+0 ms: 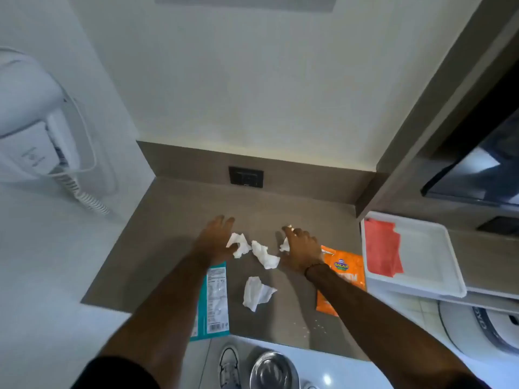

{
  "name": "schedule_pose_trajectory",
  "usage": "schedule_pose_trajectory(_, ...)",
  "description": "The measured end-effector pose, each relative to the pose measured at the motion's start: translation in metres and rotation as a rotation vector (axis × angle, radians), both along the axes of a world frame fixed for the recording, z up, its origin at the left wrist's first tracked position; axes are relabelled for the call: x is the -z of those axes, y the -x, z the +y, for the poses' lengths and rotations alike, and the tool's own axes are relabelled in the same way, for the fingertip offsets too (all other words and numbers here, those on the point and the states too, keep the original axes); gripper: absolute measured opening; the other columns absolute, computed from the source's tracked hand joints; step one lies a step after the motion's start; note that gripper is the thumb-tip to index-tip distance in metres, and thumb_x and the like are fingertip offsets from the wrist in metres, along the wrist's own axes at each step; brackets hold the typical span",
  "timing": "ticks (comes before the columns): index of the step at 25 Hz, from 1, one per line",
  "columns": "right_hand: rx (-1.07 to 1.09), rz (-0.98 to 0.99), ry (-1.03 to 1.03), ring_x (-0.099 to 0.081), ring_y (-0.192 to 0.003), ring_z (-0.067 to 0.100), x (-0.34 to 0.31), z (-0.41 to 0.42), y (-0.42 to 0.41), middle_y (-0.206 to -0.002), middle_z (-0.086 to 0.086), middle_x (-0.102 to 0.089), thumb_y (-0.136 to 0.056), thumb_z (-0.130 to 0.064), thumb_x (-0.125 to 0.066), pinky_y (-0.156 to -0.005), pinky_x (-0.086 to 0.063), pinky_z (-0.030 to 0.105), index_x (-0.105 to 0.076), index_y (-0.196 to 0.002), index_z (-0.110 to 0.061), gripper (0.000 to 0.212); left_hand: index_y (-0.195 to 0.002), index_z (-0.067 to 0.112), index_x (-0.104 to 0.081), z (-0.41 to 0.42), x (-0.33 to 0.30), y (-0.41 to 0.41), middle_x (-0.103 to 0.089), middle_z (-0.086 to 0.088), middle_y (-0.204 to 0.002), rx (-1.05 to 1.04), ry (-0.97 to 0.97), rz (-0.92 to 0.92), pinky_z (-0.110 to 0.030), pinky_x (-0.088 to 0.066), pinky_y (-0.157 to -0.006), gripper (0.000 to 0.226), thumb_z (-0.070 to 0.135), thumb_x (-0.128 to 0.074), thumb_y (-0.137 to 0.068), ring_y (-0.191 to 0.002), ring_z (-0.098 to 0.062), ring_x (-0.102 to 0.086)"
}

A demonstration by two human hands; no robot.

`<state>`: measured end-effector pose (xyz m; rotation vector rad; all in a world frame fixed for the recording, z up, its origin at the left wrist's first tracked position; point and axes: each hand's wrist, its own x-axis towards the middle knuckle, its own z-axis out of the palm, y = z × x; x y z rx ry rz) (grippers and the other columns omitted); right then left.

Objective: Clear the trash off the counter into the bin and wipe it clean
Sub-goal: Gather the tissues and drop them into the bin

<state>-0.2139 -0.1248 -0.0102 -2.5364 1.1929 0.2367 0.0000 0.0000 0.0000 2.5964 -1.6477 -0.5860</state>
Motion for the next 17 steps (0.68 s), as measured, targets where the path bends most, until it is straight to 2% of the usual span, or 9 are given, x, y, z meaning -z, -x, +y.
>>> schedule_pose_trajectory(2,0.104,0.055,-0.027,-0.055,-0.123,0.036,0.014,-0.015,-0.013,-0.132,0.011,-0.058,-0.083,-0.042,-0.062,-0.099,-0.043,0.043,-0.043,-0.144,-0.025,0.066,-0.161,0.017,-0.028,-0.006,0.031,-0.004,-0.024,-0.012,-0.170,-0.021,-0.032,0.109,-0.042,-0.027,-0.128,0.070,0.038,-0.057,-0.101,-0.157,-0.033,-0.026)
schedule_pose_trajectory(5,0.217,0.168,-0.058,-0.056,-0.121,0.036,0.035,-0.030,-0.015,-0.132,0.011,-0.058,-0.082,-0.044,-0.066,-0.098,-0.048,0.042,-0.057,-0.133,-0.025,0.055,-0.157,0.024,-0.039,-0.012,0.071,-0.001,-0.037,-0.009,-0.162,0.036,-0.057,0.064,-0.043,-0.042,-0.120,0.058,0.032,-0.056,-0.102,-0.147,-0.030,-0.040)
schedule_pose_trajectory(7,0.265,0.124,-0.077,-0.057,-0.120,0.037,0.042,-0.031,-0.022,-0.131,0.012,-0.057,-0.081,-0.038,-0.068,-0.098,-0.051,0.043,-0.065,-0.125,-0.022,0.047,-0.150,0.025,-0.049,-0.025,0.087,-0.009,-0.043,-0.009,-0.154,0.093,-0.024,0.027,-0.040,-0.048,-0.113,0.050,0.024,-0.059,-0.101,-0.140,-0.028,-0.046)
schedule_pose_trajectory(11,0.327,0.007,-0.104,-0.065,-0.110,0.039,0.035,-0.032,-0.028,-0.113,0.015,-0.073,-0.081,-0.025,-0.065,-0.092,-0.055,0.041,-0.075,-0.108,-0.017,0.030,-0.130,0.017,-0.068,-0.046,0.072,-0.012,-0.062,-0.012,-0.135,0.078,0.004,0.085,-0.040,-0.056,-0.104,0.034,0.012,-0.066,-0.096,-0.126,-0.031,-0.063)
schedule_pose_trajectory(14,0.352,-0.103,-0.145,-0.069,-0.104,0.033,0.026,-0.018,-0.035,-0.109,0.009,-0.077,-0.079,-0.027,-0.067,-0.082,-0.051,0.031,-0.078,-0.103,-0.021,0.027,-0.118,0.018,-0.078,-0.033,0.053,-0.018,-0.078,-0.007,-0.118,0.050,0.030,0.217,-0.032,-0.058,-0.091,0.030,0.017,-0.077,-0.088,-0.108,-0.026,-0.075)
schedule_pose_trajectory(17,0.267,-0.135,-0.228,-0.072,-0.096,0.028,0.024,-0.009,-0.052,-0.099,0.004,-0.079,-0.074,-0.024,-0.072,-0.073,-0.044,0.023,-0.081,-0.091,-0.022,0.019,-0.105,0.011,-0.085,-0.005,0.049,-0.010,-0.085,-0.008,-0.103,0.041,-0.036,0.478,-0.023,-0.056,-0.074,0.027,0.014,-0.085,-0.079,-0.087,-0.020,-0.079)
